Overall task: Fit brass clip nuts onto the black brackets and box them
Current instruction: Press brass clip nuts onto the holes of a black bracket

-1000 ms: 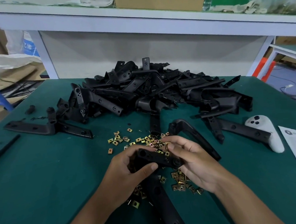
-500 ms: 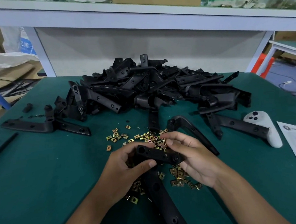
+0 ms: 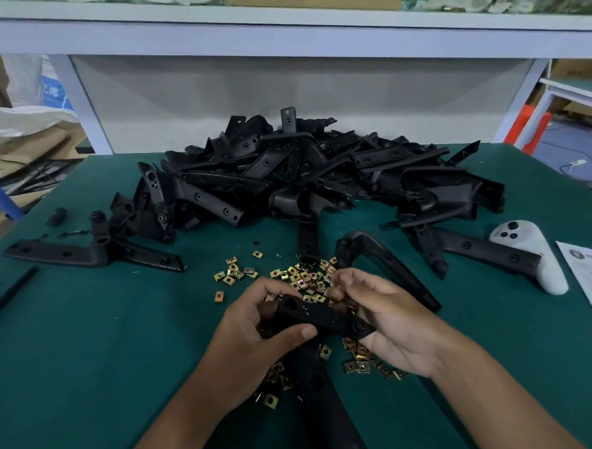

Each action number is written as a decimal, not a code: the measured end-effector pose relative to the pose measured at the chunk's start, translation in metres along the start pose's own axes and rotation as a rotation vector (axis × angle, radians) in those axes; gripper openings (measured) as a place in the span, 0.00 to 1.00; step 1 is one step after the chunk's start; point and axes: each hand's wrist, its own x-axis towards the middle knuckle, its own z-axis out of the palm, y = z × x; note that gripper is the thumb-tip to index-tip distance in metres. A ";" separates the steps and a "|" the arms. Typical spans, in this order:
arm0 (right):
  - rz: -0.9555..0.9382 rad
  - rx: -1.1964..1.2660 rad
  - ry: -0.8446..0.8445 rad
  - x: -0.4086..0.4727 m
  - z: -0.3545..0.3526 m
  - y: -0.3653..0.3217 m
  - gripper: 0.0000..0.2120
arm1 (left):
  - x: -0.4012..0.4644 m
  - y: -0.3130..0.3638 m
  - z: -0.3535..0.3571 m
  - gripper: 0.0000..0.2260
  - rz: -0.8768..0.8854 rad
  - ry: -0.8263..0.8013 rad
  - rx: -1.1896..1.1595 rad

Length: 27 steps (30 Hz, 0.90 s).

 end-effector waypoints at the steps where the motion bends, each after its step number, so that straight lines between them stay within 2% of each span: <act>1: 0.022 0.048 0.010 0.001 -0.001 0.000 0.08 | 0.000 0.000 0.000 0.13 0.002 -0.003 -0.002; 5: 0.065 0.178 0.007 0.001 -0.005 -0.002 0.07 | 0.000 0.000 -0.002 0.13 0.003 -0.015 0.012; 15: 0.049 -0.037 0.073 0.002 -0.003 -0.002 0.13 | -0.001 0.003 -0.001 0.13 -0.004 -0.014 0.015; 19: 0.059 -0.005 0.081 0.001 -0.003 0.000 0.12 | -0.001 0.003 0.000 0.15 -0.013 -0.009 0.013; 27: 0.063 -0.157 -0.023 0.001 -0.006 -0.010 0.14 | -0.001 0.001 -0.002 0.16 -0.018 -0.004 0.020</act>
